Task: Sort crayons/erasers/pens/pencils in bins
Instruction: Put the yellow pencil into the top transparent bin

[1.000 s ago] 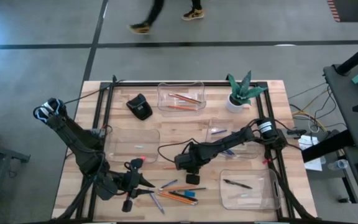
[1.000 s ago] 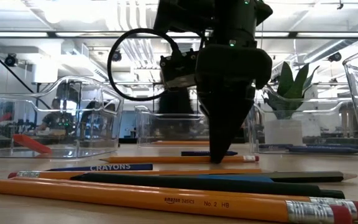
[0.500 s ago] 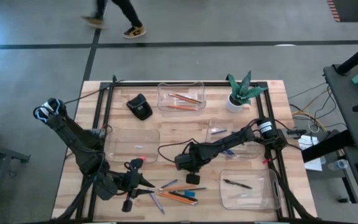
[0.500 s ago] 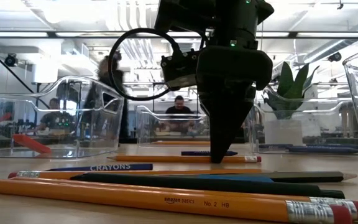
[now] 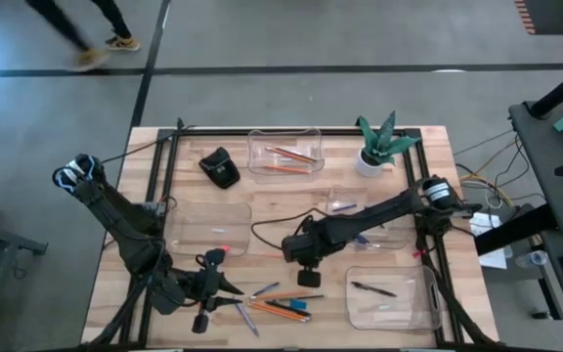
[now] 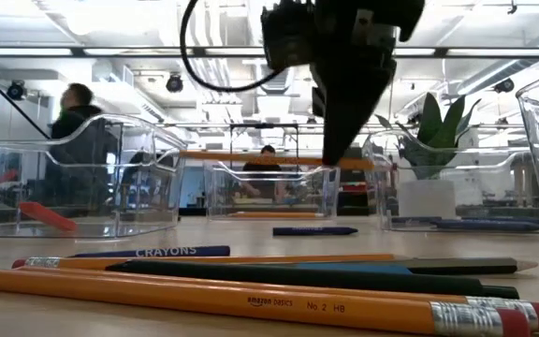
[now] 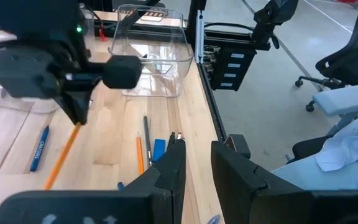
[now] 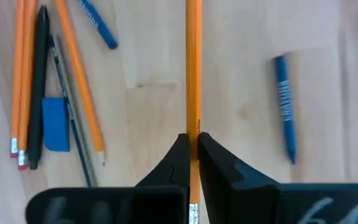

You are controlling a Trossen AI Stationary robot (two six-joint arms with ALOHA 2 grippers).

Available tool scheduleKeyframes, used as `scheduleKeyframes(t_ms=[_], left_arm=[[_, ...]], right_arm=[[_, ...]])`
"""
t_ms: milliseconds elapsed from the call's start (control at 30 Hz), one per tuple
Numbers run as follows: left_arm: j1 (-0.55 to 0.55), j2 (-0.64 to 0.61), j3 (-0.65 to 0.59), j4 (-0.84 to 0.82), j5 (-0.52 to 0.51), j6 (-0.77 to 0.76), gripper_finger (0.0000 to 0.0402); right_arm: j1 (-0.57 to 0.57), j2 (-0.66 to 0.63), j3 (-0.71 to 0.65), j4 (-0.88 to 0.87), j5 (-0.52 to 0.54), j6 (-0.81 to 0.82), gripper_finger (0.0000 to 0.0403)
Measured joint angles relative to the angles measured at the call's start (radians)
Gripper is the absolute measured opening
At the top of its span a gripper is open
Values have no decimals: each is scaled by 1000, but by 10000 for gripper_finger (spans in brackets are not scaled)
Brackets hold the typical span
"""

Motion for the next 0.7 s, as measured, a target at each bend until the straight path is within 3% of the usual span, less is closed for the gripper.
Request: scheduleKeyframes(t_ms=[267, 433, 700], left_arm=[[0, 0, 0, 0, 0, -1, 61], [2, 0, 0, 0, 0, 2, 61], [2, 0, 0, 1, 0, -5, 61]], right_arm=[[-63, -160, 3, -98, 230, -20, 9], [-161, -208, 4, -31, 399, -159, 10], [-409, -149, 4, 74, 429, -371, 11]])
